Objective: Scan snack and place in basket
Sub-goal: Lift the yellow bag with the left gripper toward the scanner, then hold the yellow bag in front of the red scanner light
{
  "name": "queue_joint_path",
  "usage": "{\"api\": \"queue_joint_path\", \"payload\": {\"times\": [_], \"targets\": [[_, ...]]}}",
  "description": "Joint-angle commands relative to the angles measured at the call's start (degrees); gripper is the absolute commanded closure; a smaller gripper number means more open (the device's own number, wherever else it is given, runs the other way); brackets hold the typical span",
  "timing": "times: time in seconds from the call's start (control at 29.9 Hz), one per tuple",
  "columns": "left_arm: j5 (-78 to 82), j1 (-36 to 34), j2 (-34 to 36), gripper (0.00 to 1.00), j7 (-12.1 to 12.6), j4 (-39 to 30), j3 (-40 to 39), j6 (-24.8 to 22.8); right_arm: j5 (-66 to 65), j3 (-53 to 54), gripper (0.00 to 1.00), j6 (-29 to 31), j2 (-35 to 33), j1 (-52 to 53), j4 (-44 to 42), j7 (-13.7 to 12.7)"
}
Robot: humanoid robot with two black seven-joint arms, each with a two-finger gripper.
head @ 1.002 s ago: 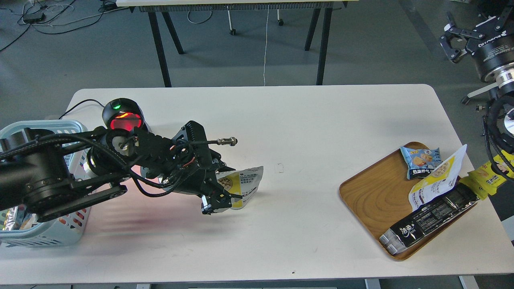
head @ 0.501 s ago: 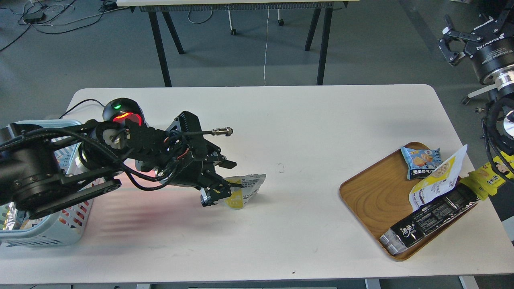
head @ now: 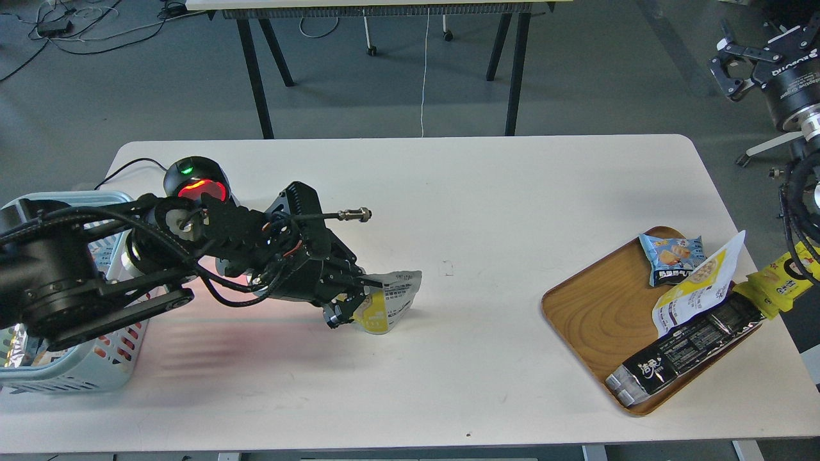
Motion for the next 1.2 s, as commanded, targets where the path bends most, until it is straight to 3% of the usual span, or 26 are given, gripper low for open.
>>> {"api": "queue_joint_path", "payload": {"times": [0.0, 0.13, 0.4, 0.63, 0.8, 1.17], "targets": [[0.0, -0.2, 0.2, 1.0, -0.1, -0.3, -0.3, 0.0, 0.0, 0.0, 0.01, 0.0, 0.0, 0.0, 0.0, 0.0], [0.0, -0.2, 2.2, 1.0, -1.1, -1.5, -0.8, 0.0, 0.0, 0.0, 0.01, 0.0, -0.1, 0.1, 0.0, 0.0], [0.0, 0.2, 13.3, 1.0, -8.1, -3.1, -7.9, 1.0, 0.0, 0.0, 0.01, 0.0, -1.1, 0.4, 0.1, 0.0], [0.0, 0.2, 19.0, 1.0, -8.1, -0.5, -9.1, 1.8, 0.0, 0.1, 0.01, 0.0, -1.2, 0.4, 0.3, 0.0], [0.0, 0.2, 19.6, 1.0, -8.1, 3.6, -9.1, 3.0, 0.0, 0.0, 0.01, 0.0, -1.2, 0.4, 0.3, 0.0], [0.0, 0.3, 21.3, 1.0, -8.1, 5.5, -8.6, 3.0, -0.1, 0.0, 0.01, 0.0, -1.3, 0.4, 0.3, 0.0]]}}
